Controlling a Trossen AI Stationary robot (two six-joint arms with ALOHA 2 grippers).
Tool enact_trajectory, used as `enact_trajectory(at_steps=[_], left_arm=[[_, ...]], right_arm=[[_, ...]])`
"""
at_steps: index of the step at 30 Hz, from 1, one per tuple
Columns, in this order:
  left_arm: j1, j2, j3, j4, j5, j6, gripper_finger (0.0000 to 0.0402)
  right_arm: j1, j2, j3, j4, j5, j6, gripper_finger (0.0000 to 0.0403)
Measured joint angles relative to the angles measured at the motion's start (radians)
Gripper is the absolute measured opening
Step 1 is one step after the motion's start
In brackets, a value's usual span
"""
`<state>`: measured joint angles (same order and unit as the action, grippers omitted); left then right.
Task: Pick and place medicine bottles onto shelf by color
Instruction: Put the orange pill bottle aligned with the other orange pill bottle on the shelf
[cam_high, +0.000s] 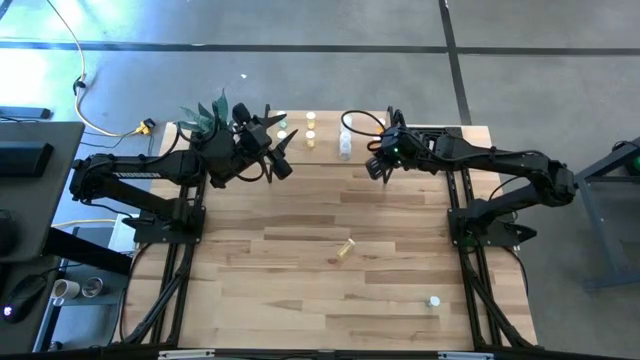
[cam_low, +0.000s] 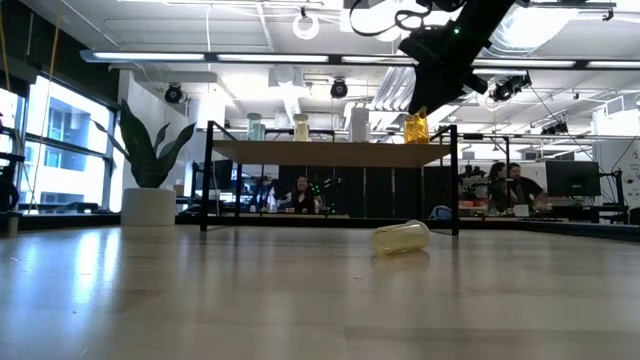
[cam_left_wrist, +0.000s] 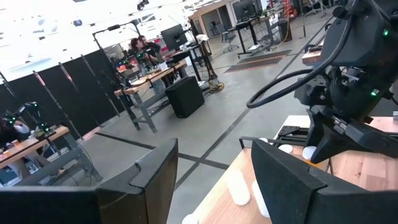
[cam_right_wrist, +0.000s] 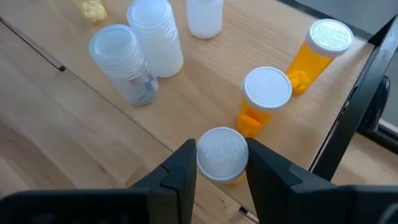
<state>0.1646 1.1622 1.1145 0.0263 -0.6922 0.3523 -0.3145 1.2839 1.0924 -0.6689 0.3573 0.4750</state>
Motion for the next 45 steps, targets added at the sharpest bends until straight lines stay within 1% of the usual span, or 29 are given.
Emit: enact_trajectory(at_steps=[7,10,13,27,45], left_arm=[[0.0,0.0,0.0,0.0,0.0,0.0,0.0193],[0.0,0.0,0.0,0.0,0.0,0.022,0.0193],[0.0,0.0,0.0,0.0,0.0,0.028,0.0193],[0.0,0.0,0.0,0.0,0.0,0.052,0.0193],[0.0,0.0,0.0,0.0,-0.004,0.052,0.0193]], right_arm=[[0.001,0.0,0.0,0.003,0.008,0.074,0.0109],[0.001,0.0,-0.001,0.038,0.01,0.094,0.0109],[0.001,0.0,-0.001,0.061,0.01,0.094,0.0109],[0.001,0.0,-0.019,0.048,-0.006,0.086,0.011],[0.0,0.0,-0.021,0.052,0.01,0.093,0.011]])
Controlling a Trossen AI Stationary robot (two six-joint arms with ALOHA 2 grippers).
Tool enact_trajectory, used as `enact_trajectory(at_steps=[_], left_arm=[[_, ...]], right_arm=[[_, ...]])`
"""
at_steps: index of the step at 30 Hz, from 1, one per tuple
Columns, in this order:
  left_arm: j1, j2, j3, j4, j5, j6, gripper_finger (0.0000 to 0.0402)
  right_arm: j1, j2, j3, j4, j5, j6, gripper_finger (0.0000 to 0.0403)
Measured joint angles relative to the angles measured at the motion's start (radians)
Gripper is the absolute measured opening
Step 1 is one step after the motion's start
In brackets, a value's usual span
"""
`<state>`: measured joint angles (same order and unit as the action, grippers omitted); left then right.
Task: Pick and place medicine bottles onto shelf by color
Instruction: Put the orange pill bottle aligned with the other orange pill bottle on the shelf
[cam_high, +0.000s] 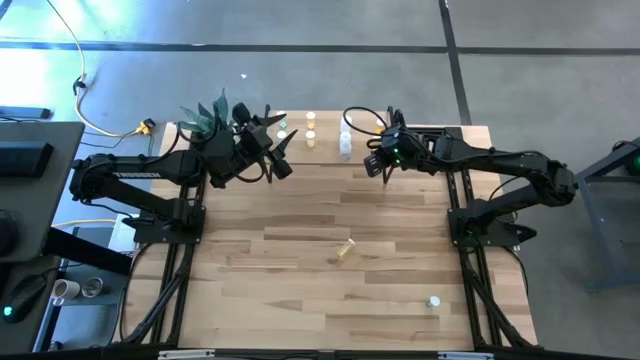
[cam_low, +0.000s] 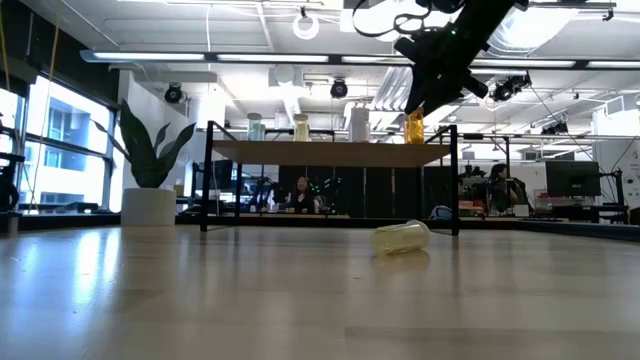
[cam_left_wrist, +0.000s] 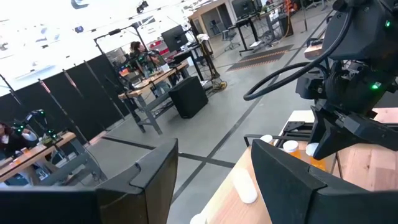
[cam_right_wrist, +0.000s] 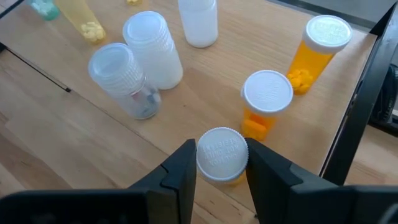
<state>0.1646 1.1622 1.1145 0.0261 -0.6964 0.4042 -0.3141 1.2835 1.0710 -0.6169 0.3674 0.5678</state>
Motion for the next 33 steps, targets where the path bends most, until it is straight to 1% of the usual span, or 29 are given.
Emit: enact_trajectory(at_steps=[25,28,33], left_arm=[[0.0,0.0,0.0,0.0,0.0,0.0,0.0193],[0.0,0.0,0.0,0.0,0.0,0.0,0.0193],[0.0,0.0,0.0,0.0,0.0,0.0,0.0193]], right_arm=[[0.0,0.0,0.0,0.0,0.0,0.009,0.0111],[0.0,0.0,0.0,0.0,0.0,0.019,0.0123],[0.0,0.0,-0.001,-0.002,0.001,0.015,0.0158]])
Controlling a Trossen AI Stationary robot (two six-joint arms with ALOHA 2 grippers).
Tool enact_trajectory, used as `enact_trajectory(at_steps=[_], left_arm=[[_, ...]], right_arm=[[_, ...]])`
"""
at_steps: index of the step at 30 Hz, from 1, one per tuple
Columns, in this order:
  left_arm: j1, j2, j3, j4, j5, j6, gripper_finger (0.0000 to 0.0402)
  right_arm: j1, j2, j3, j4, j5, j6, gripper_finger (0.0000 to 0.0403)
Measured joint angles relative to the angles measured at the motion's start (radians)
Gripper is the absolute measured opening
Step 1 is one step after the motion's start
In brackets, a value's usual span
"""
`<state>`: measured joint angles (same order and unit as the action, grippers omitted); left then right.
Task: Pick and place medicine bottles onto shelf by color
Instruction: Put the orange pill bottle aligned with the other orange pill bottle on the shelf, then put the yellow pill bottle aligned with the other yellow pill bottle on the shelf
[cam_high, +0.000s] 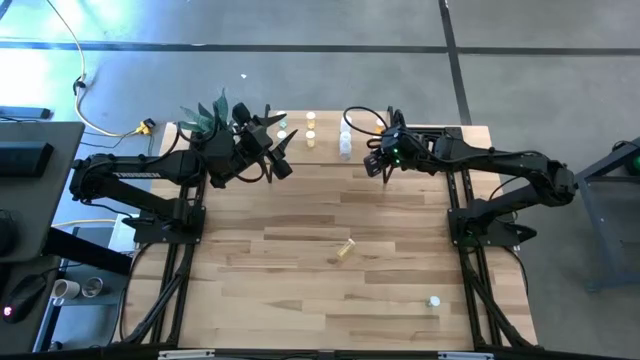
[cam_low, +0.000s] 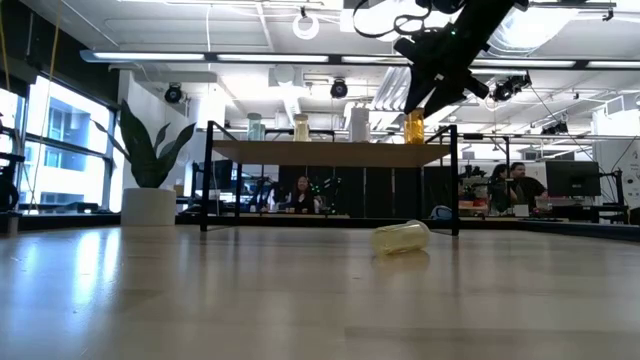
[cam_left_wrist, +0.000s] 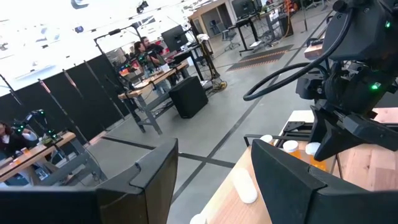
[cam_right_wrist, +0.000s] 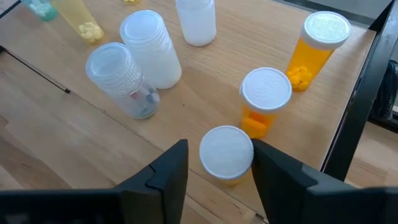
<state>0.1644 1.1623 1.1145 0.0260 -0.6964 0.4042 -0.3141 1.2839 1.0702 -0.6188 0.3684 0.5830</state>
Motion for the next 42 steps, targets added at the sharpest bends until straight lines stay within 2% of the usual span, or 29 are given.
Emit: enact_trajectory(at_steps=[4,19,37,42], left_arm=[[0.0,0.0,0.0,0.0,0.0,0.0,0.0193],[0.0,0.0,0.0,0.0,0.0,0.0,0.0193],[0.0,0.0,0.0,-0.001,0.0,0.0,0.0193],[-0.003,0.0,0.0,-0.008,-0.022,-0.007,0.0193]], right_arm=[[0.0,0.0,0.0,0.001,0.002,-0.004,0.017],[0.0,0.0,0.07,-0.01,0.049,-0.05,0.0172],[0.0,0.0,0.208,-0.111,0.095,-0.112,0.0172],[0.007,-0.001,0.234,-0.159,0.094,-0.08,0.0172]])
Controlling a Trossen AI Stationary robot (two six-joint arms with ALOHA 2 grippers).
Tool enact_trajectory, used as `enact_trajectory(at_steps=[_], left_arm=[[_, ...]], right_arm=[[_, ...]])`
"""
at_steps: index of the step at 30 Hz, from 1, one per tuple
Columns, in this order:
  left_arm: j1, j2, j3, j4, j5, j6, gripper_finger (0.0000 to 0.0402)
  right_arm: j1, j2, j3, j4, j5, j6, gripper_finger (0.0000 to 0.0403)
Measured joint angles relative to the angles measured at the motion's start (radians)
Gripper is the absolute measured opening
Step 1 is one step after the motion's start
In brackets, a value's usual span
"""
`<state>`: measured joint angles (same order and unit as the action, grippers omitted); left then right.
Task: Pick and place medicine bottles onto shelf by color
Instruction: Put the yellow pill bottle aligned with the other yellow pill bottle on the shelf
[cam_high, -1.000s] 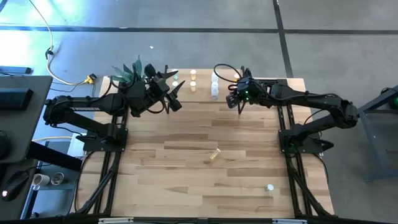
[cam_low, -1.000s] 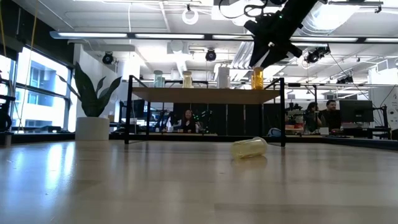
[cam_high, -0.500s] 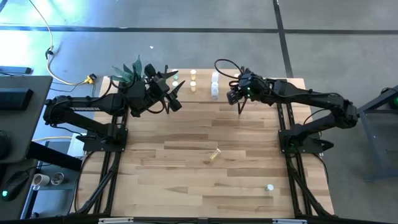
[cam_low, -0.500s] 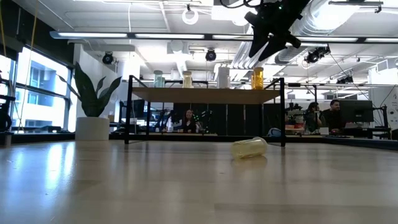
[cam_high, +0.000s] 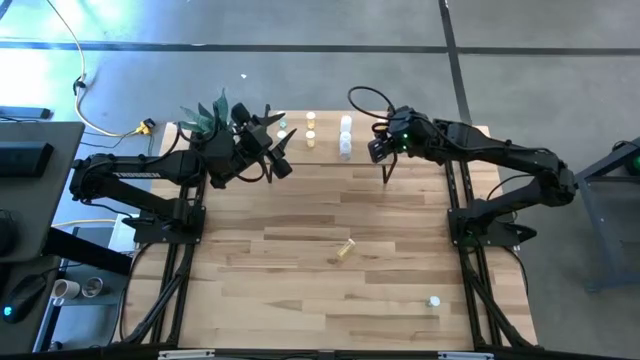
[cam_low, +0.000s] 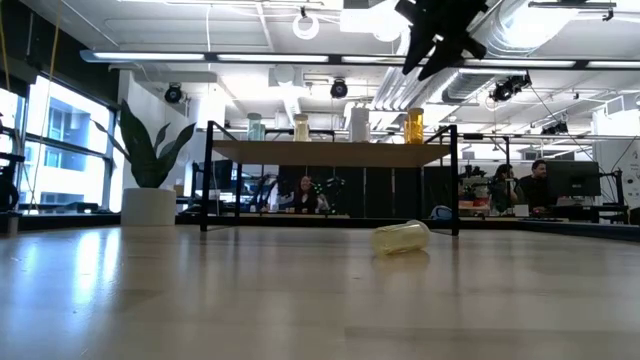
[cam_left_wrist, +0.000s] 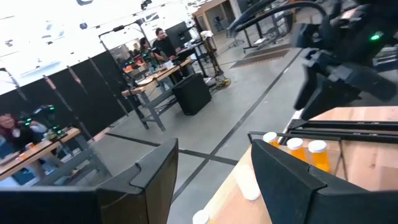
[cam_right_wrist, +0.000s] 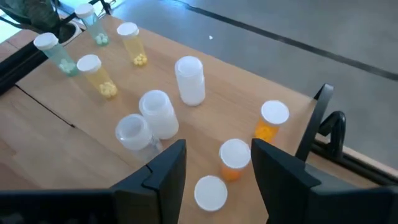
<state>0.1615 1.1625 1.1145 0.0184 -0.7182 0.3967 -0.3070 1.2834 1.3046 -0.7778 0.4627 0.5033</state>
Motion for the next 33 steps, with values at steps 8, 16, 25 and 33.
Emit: enact_trajectory(at_steps=[8,16,25,33], left_arm=[[-0.02,-0.004,0.0,0.0,-0.028,0.0,0.0193],[-0.037,-0.011,0.0,0.001,-0.035,-0.002,0.0193],[-0.065,-0.01,0.0,0.0,-0.053,-0.058,0.0193],[-0.066,-0.01,0.0,0.0,-0.049,-0.099,0.0193]], right_arm=[[0.063,-0.006,0.01,-0.057,0.0,0.051,0.0172],[0.187,-0.053,0.011,-0.148,0.044,0.175,0.0172],[0.407,-0.08,0.011,-0.349,0.131,0.506,0.0172],[0.565,-0.08,-0.025,-0.411,0.108,0.762,0.0172]])
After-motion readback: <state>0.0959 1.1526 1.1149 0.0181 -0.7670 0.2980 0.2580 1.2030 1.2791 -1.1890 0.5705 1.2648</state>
